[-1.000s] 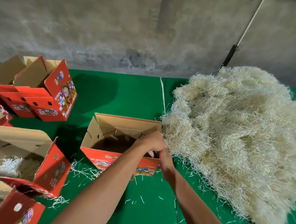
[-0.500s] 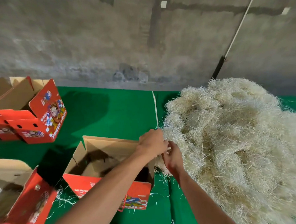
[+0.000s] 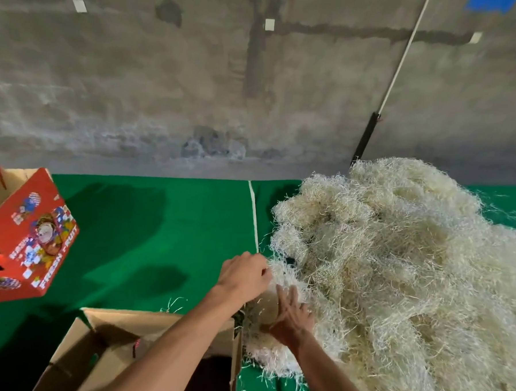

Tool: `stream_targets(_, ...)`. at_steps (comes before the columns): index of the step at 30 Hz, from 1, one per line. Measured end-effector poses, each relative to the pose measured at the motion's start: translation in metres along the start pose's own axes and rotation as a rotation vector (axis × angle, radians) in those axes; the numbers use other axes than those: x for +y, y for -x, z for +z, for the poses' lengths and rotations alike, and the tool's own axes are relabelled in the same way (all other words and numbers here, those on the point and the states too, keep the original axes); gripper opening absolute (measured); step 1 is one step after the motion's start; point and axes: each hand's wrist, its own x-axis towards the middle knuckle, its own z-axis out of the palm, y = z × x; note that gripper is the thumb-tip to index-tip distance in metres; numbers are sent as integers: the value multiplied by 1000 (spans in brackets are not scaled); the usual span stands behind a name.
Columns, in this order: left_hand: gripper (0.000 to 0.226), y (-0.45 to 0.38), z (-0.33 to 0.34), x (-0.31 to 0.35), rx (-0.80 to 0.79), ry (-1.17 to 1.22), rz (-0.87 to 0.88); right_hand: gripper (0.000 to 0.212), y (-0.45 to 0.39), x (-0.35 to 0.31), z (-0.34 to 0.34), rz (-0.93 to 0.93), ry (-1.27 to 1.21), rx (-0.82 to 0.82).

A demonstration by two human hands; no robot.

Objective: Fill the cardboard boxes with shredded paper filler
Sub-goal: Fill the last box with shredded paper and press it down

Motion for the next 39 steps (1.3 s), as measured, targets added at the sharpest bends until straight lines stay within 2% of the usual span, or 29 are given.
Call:
stream_targets(3,31,-6,7,-13,-18,-10,-19,99,1,5,14,21,45,31)
stream_targets(8,32,0,-3,-29,7,19,-26,36,8,5,7,-69,-70,123)
stream_targets(11,36,10,-20,-40,16,3,-32,20,17,-10,-13,-127,-109,184)
stream_targets(14,46,24,-45,-54,-61,7,-27,32,24,-30,-40,-148,-101,255)
stream_targets(19,67,65,-89,-68,-335,140,-47,27,50,-58,-90,-162,-112,430)
stream_targets(22,60,88,-103,-80,-429,12,-104,36,72,-74,-120,-236,-233,574)
stream_targets(24,40,100,-105,-90,-449,-87,-117,38,85,-86,-138,-280,-359,631)
stream_targets(26,19,113,-105,-95,-410,-87,-90,39,99,-98,-155,-328,-449,681)
stream_targets(31,22,129,-110,-89,-415,-161,-40,42,134,-125,-193,-393,-609,797)
stream_targets(35,43,137,-110,-87,-444,-164,-93,44,153,-147,-210,-422,-880,780)
stream_targets(39,49,142,-113,-93,-495,-153,-158,55,166,-168,-225,-403,-1120,769)
